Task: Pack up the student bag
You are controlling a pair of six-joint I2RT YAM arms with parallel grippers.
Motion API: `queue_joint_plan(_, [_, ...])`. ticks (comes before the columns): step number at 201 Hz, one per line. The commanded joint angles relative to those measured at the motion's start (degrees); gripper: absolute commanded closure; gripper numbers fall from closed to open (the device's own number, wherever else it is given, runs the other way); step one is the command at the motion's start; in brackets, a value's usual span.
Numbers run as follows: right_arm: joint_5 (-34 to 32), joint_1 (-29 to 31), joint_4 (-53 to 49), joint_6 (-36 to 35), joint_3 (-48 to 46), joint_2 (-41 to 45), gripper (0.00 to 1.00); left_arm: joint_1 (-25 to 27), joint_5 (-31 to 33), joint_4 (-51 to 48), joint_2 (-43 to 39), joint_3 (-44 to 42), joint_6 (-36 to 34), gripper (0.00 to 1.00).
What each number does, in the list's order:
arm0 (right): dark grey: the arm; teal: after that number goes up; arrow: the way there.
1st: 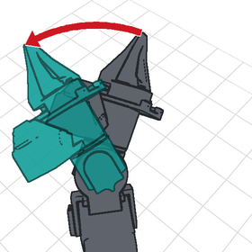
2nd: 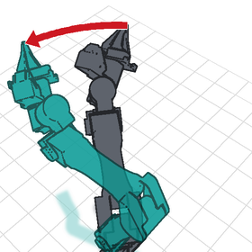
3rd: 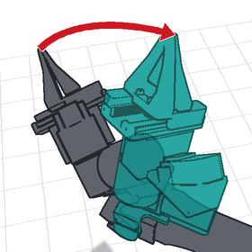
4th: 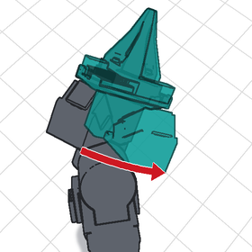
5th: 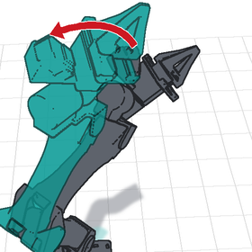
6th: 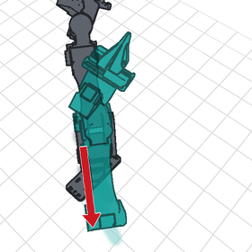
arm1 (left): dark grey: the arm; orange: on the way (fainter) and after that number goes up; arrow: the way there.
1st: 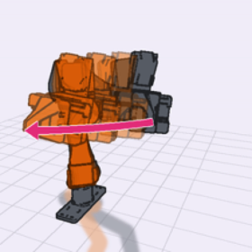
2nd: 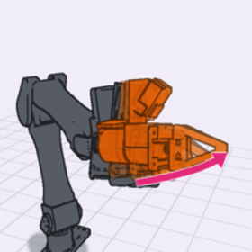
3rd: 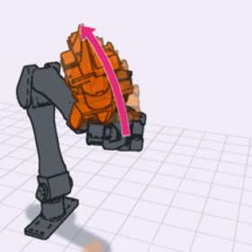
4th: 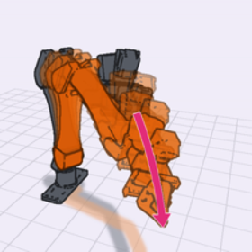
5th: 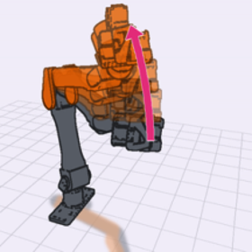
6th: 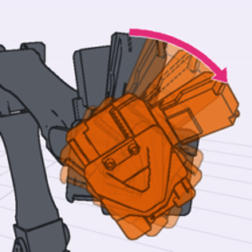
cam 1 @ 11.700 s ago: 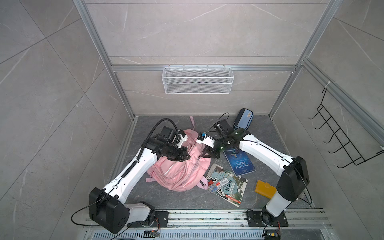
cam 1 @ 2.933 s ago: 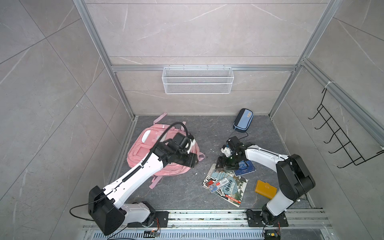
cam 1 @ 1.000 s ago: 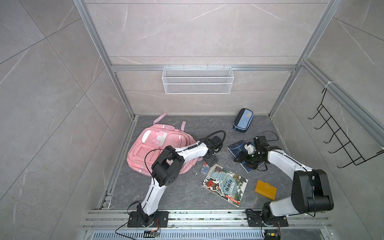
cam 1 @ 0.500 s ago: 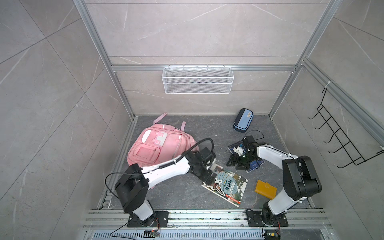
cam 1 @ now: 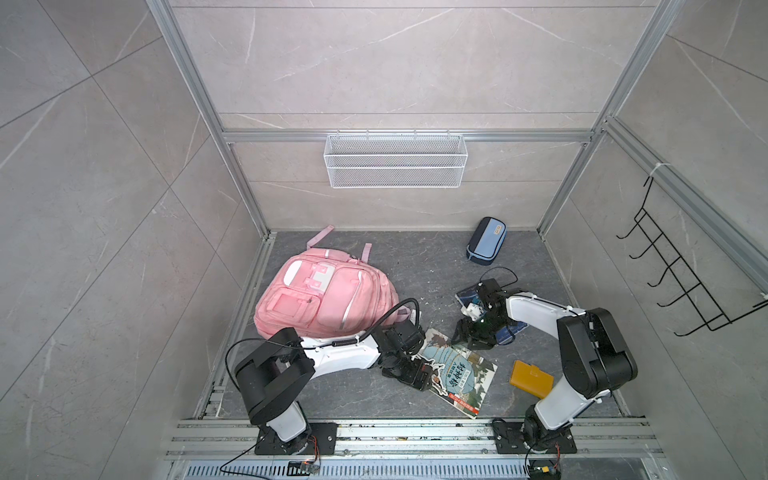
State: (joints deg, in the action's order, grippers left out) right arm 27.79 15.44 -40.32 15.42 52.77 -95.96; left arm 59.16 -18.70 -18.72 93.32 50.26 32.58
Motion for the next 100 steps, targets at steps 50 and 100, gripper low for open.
queue_joint_plan(50, [0.0, 3.2, -3.3, 1.8, -3.3, 0.6, 0.35, -0.1, 0.7, 6.8, 8.7, 0.6, 8.3, 0.11])
queue_joint_plan(100, [4.7, 3.2, -0.7, 1.8, -3.9, 1.6, 0.69, -4.0, -0.5, 9.9, 8.2, -1.7, 8.5, 0.11])
